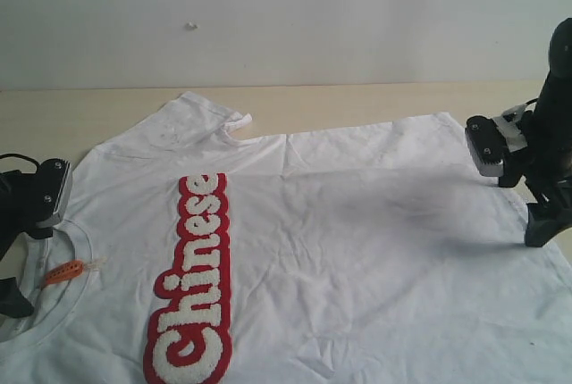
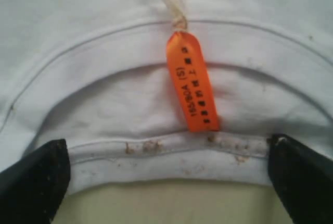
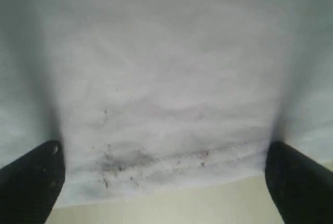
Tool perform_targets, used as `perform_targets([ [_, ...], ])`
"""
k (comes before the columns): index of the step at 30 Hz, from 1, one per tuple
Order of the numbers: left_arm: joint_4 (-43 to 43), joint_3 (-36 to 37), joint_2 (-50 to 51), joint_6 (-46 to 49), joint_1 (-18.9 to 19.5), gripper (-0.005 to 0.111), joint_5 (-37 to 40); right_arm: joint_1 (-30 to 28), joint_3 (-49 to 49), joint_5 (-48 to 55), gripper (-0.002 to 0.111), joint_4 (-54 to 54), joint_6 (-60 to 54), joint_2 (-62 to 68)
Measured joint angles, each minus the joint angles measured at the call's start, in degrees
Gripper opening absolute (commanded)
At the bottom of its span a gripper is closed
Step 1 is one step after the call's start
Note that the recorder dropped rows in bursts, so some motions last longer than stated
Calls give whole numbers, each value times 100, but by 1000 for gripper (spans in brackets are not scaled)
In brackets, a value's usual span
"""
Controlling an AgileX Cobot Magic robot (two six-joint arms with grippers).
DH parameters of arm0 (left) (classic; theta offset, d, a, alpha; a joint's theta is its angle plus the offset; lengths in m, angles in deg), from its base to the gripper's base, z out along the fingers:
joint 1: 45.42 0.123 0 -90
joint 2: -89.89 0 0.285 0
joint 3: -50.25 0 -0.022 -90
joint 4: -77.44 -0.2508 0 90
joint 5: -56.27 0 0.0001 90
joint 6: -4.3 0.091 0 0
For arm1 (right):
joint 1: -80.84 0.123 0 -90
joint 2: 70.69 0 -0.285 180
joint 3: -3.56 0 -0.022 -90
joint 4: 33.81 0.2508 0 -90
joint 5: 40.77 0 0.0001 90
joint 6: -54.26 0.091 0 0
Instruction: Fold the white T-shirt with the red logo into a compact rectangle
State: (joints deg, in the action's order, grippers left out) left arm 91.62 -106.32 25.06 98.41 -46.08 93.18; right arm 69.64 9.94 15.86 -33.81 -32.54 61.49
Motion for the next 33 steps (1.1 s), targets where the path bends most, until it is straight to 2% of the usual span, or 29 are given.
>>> perform_targets([
  [4, 0, 0, 0, 0, 0, 105, 0, 0, 0, 0, 105, -443, -13, 0],
  [14, 0, 0, 0, 0, 0, 105, 10, 0, 0, -107, 105, -122, -277, 46],
  [24, 0, 0, 12, 0, 0, 105, 21, 0, 0, -58, 105, -297, -516, -105],
  [33, 0, -10, 34, -11, 0, 105, 32, 0, 0, -96, 105, 359, -748, -296],
])
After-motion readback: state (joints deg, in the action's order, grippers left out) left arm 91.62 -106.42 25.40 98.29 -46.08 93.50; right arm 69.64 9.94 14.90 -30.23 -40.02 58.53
